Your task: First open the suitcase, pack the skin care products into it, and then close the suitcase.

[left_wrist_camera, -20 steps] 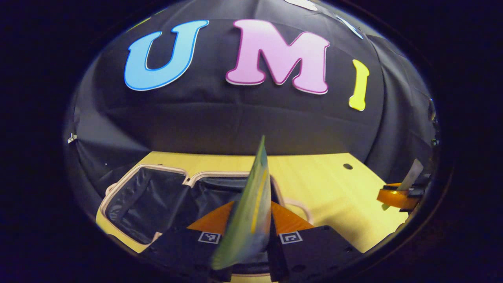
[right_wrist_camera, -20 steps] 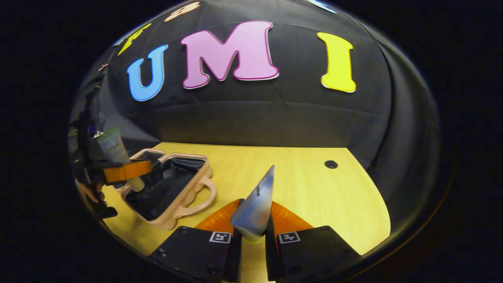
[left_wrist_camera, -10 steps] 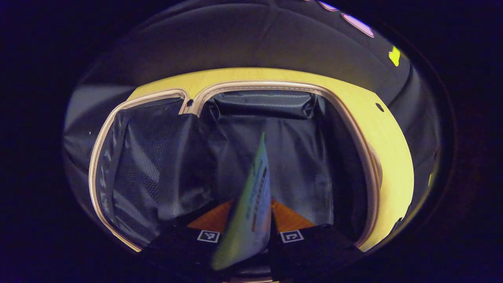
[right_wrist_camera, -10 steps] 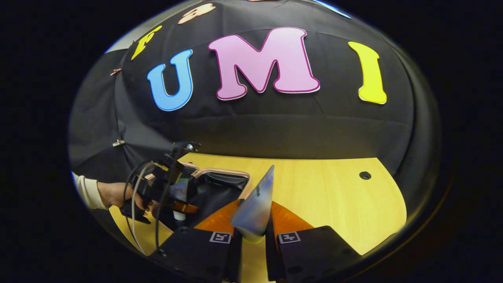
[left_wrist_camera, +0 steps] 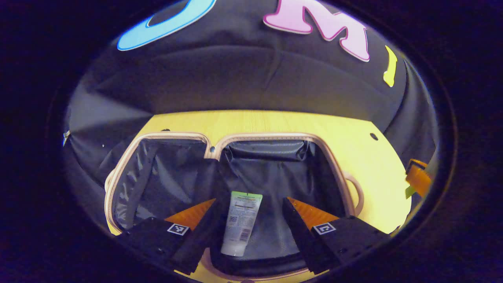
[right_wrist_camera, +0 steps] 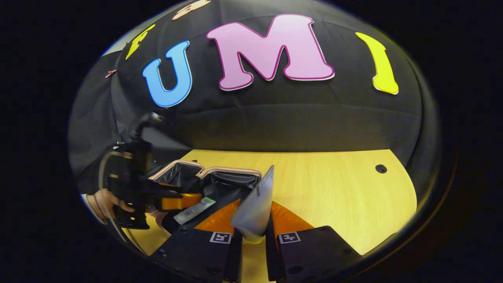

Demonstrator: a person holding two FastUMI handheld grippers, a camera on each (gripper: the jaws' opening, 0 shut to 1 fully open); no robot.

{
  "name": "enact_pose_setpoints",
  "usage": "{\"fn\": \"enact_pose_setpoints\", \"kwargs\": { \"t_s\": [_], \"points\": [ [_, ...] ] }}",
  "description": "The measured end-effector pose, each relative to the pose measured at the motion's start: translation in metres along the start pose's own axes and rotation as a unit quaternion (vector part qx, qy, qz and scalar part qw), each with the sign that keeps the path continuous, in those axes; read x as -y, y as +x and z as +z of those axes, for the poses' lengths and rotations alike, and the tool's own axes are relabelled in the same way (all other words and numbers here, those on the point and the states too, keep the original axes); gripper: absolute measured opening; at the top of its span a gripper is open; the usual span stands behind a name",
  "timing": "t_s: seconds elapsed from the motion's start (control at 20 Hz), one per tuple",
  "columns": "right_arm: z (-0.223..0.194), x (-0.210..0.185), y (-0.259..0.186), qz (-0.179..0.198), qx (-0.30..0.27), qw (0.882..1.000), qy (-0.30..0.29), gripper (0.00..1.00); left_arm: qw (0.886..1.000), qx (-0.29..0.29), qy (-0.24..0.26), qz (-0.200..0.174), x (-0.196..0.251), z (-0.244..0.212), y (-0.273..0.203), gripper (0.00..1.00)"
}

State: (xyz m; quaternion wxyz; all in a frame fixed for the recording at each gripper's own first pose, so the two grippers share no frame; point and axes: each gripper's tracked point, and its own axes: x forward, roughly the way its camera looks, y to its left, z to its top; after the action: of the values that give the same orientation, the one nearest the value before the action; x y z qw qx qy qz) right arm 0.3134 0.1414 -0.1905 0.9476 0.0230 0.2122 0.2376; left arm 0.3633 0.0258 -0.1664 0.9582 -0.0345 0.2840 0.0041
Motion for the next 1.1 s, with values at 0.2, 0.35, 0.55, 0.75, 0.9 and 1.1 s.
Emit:
{"fn": "enact_pose_setpoints", "kwargs": {
  "t_s": [0.2,0.35,0.55,0.75,0.9,1.1],
  "points": [
    [-0.024,-0.034,0.032,0.014,-0.036,0.999,0.013,0.28,0.996,0.075,-0.025,0.051,-0.053,0.013,-0.057,0.99],
    [-0.055,-0.061,0.055,0.021,-0.085,0.995,0.037,0.28,0.994,0.081,-0.035,0.064,-0.079,-0.005,-0.094,0.96],
    [-0.110,-0.080,0.080,0.003,-0.171,0.985,0.035,0.22,0.992,0.079,-0.043,0.092,-0.114,-0.035,-0.124,0.96],
    [-0.126,-0.090,0.093,-0.029,-0.199,0.975,0.089,0.30,0.989,0.060,-0.076,0.112,-0.147,-0.067,-0.138,0.96],
    [-0.120,-0.093,0.097,-0.047,-0.182,0.979,0.083,0.48,0.986,0.050,-0.100,0.120,-0.160,-0.086,-0.138,0.96],
    [-0.107,-0.095,0.086,-0.055,-0.158,0.984,0.059,0.86,0.981,0.058,-0.105,0.154,-0.195,-0.090,-0.142,0.96]
  ]
}}
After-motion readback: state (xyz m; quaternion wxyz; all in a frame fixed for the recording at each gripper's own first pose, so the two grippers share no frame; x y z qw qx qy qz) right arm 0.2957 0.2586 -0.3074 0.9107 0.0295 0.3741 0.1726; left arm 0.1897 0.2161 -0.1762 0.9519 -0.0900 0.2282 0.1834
